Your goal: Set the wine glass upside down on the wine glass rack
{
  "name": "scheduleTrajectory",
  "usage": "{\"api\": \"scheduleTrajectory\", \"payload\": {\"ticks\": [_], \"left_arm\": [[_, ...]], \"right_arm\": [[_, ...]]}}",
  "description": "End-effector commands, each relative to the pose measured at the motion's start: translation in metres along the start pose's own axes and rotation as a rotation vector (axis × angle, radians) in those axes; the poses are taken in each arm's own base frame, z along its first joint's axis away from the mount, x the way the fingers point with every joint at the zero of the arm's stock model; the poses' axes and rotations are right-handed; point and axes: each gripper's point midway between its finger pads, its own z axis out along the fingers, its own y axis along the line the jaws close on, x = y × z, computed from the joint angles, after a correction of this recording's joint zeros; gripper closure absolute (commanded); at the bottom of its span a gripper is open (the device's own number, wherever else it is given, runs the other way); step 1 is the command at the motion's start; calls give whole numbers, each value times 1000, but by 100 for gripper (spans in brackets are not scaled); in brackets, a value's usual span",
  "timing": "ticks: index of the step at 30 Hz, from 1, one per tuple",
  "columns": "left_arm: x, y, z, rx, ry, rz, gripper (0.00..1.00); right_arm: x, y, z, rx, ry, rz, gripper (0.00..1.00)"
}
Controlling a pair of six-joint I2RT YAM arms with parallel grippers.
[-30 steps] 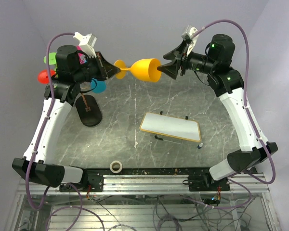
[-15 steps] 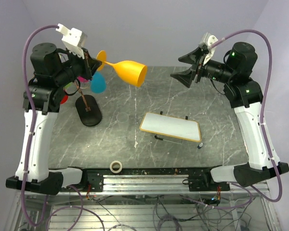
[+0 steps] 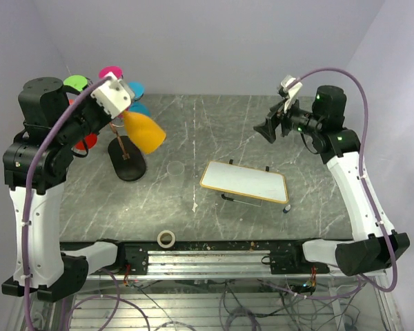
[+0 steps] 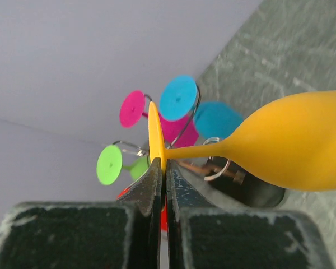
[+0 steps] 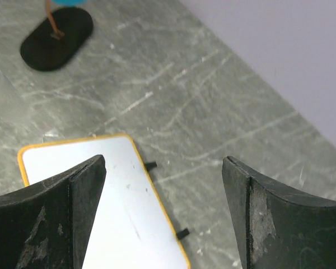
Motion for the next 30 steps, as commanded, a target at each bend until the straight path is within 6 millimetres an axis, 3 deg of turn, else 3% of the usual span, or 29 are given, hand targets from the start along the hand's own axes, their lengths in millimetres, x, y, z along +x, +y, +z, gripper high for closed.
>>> {"api": "scheduleTrajectory", "payload": {"ticks": [1,9,13,30], "left_arm": [[30,-3,-21,49,137,245,93],[56,-14,-35,103,221,345,93],[71,-7,-37,73,280,368,93],[111,21,1,-49,441,362,93]], "right_arm": [[24,-16,-9,96,34,-9,15],[94,-30,-10,170,135,31,14],[120,-31,-7,181,152,50,13],[164,-29,-15,185,165,127,11]]}}
